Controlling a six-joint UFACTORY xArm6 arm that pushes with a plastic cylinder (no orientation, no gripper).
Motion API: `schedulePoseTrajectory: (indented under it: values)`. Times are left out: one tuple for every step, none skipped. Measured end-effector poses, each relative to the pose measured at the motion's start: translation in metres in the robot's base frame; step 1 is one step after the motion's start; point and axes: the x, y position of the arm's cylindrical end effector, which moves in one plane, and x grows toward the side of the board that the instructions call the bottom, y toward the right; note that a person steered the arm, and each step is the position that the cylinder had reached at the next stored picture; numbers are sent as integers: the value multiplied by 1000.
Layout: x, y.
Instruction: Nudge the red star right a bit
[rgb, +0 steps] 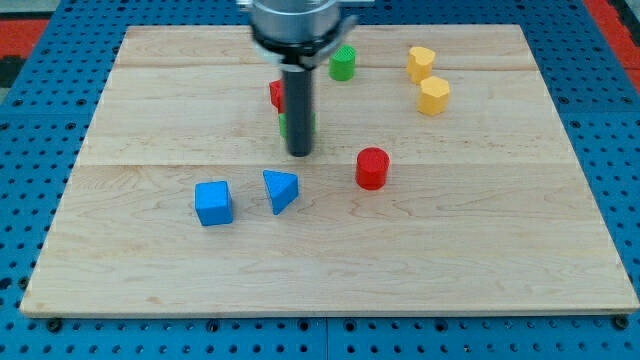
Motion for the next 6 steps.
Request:
schedulePoseTrajectory:
  values:
    - [0, -62]
    - [-35, -109]
    - [-62, -51]
    - [-72, -12]
    - [-79, -25]
    - [-90, -70]
